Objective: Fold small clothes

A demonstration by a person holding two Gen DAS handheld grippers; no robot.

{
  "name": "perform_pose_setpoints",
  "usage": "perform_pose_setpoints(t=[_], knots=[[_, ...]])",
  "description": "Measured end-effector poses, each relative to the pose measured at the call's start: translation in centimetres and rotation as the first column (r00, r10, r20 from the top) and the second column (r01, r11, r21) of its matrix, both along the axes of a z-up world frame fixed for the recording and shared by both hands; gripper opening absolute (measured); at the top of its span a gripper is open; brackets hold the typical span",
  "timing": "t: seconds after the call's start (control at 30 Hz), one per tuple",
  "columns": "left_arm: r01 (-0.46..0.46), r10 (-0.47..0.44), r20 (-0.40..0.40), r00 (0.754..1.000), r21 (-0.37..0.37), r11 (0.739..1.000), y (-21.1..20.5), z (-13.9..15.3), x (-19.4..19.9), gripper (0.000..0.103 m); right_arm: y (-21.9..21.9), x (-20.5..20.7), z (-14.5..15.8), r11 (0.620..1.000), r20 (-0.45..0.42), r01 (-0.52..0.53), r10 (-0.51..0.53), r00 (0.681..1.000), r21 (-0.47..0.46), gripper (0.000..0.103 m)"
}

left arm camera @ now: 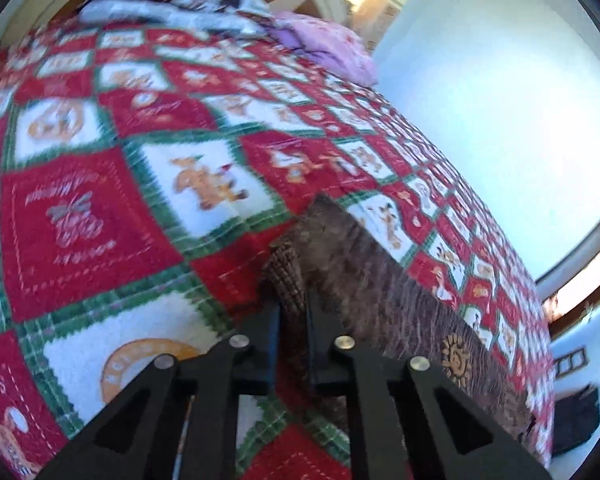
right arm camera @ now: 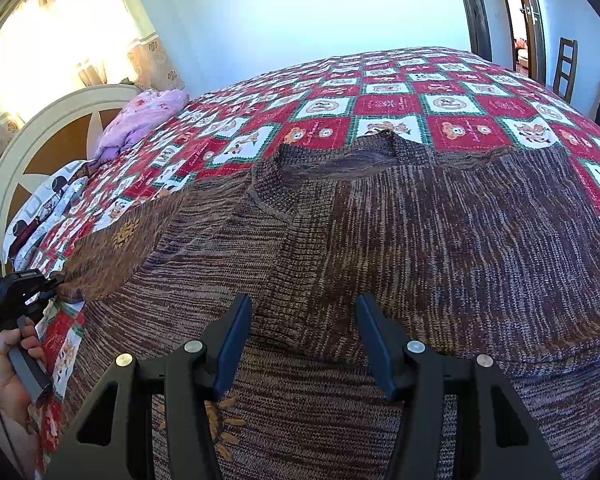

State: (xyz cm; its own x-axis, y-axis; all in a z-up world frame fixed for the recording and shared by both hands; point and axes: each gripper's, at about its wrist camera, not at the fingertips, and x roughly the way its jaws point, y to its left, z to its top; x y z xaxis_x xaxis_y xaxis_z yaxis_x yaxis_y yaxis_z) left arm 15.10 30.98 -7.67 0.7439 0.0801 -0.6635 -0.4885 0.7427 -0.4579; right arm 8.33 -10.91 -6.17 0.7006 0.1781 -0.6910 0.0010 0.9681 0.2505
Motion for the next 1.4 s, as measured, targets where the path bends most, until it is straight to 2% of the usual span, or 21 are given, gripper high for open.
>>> perform_pose_setpoints(t=[0.13, 0.23, 0.3, 0.33, 0.4, 0.43, 0.53, 0.67, 0.73, 0.77, 0.8, 0.83, 0.9, 0.93, 1.0, 1.07, 1.1, 1.13, 1.2, 1.27, 1.4], knots=[[0.073, -0.077, 0.042, 0.996, 0.079, 0.994, -2.9, 2.5, 0.7, 0.01, -0.3, 0.0, 0.0, 1.0, 0.005, 0.001, -0.001, 1.0, 0.023, 0.056], [0.174, -0.195, 0.109, 0.975, 0.176, 0.969, -7.1, 5.4, 0.9, 0.01, -0.6, -0.1, -0.1, 0.999, 0.009, 0.004, -0.005, 1.0, 0.047, 0.056], [0.26, -0.3, 0.14, 0.944, 0.247, 0.933, -11.1, 7.3, 0.8, 0.01, -0.8, -0.1, -0.1, 0.998, 0.011, 0.005, -0.006, 1.0, 0.063, 0.056], [0.325, -0.378, 0.154, 0.913, 0.286, 0.901, -13.8, 8.2, 0.5, 0.01, -0.9, -0.1, -0.2, 0.998, 0.012, 0.006, -0.007, 1.0, 0.069, 0.056], [0.404, -0.476, 0.157, 0.866, 0.344, 0.848, -17.8, 9.0, 0.0, 0.01, -1.1, -0.2, -0.2, 0.997, 0.014, 0.007, -0.008, 1.0, 0.079, 0.056], [0.462, -0.542, 0.15, 0.827, 0.369, 0.806, -20.6, 9.3, -0.5, 0.01, -1.1, -0.2, -0.2, 0.996, 0.015, 0.007, -0.009, 1.0, 0.084, 0.056], [0.567, -0.651, 0.112, 0.751, 0.395, 0.723, -25.8, 8.2, -1.6, 0.01, -1.2, -0.2, -0.2, 0.996, 0.016, 0.008, -0.01, 1.0, 0.093, 0.056], [0.671, -0.704, -0.026, 0.71, 0.327, 0.665, -29.2, 4.0, -1.2, 0.01, -1.3, -0.3, -0.2, 0.995, 0.018, 0.01, -0.012, 1.0, 0.102, 0.056], [0.693, -0.711, -0.076, 0.699, 0.317, 0.647, -29.6, 2.9, -1.7, 0.016, -1.5, -0.3, -0.2, 0.994, 0.019, 0.011, -0.013, 1.0, 0.108, 0.056], [0.696, -0.71, -0.084, 0.699, 0.308, 0.649, -29.5, 2.9, -2.0, 0.019, -1.5, -0.3, -0.2, 0.994, 0.019, 0.011, -0.013, 1.0, 0.111, 0.056], [0.696, -0.707, -0.085, 0.702, 0.293, 0.656, -29.0, 3.0, -2.3, 0.032, -1.5, -0.3, -0.2, 0.993, 0.019, 0.011, -0.013, 1.0, 0.113, 0.056], [0.689, -0.698, -0.083, 0.711, 0.278, 0.669, -28.2, 3.4, -2.7, 0.055, -1.6, -0.3, -0.3, 0.993, 0.019, 0.011, -0.013, 1.0, 0.115, 0.056], [0.652, -0.665, -0.062, 0.745, 0.277, 0.705, -26.6, 3.8, -4.2, 0.078, -1.6, -0.3, -0.3, 0.993, 0.019, 0.01, -0.013, 1.0, 0.119, 0.056], [0.611, -0.634, -0.037, 0.772, 0.315, 0.726, -25.6, 4.1, -5.4, 0.078, -1.7, -0.3, -0.3, 0.992, 0.019, 0.01, -0.013, 1.0, 0.122, 0.056], [0.564, -0.592, -0.05, 0.804, 0.379, 0.734, -24.3, 4.0, -6.6, 0.078, -1.9, -0.3, -0.3, 0.99, 0.019, 0.012, -0.015, 1.0, 0.138, 0.056], [0.529, -0.537, -0.093, 0.838, 0.379, 0.759, -22.8, 2.8, -7.0, 0.078, -2.2, -0.4, -0.2, 0.987, 0.02, 0.015, -0.018, 1.0, 0.16, 0.056], [0.528, -0.527, -0.106, 0.843, 0.348, 0.774, -22.1, 2.0, -7.0, 0.078, -2.3, -0.4, -0.1, 0.985, 0.018, 0.023, -0.027, 0.999, 0.169, 0.056], [0.542, -0.528, -0.133, 0.839, 0.277, 0.793, -21.4, 0.6, -6.8, 0.078, -2.3, -0.4, 0.1, 0.985, 0.018, 0.033, -0.037, 0.999, 0.168, 0.056], [0.534, -0.532, -0.084, 0.843, 0.259, 0.805, -21.1, 0.4, -7.1, 0.08, -1.6, -0.6, 1.1, 0.986, 0.045, 0.018, -0.026, 0.999, 0.164, 0.056], [0.545, -0.542, -0.085, 0.836, 0.246, 0.802, -21.6, 0.2, -6.8, 0.087, -0.3, -0.5, 1.8, 0.986, 0.069, -0.015, 0.004, 0.998, 0.166, 0.056], [0.56, -0.552, -0.118, 0.825, 0.291, 0.775, -22.6, 0.1, -6.8, 0.094, 3.2, 2.3, 2.0, 0.993, 0.044, -0.082, 0.078, 0.996, 0.082, 0.056]])
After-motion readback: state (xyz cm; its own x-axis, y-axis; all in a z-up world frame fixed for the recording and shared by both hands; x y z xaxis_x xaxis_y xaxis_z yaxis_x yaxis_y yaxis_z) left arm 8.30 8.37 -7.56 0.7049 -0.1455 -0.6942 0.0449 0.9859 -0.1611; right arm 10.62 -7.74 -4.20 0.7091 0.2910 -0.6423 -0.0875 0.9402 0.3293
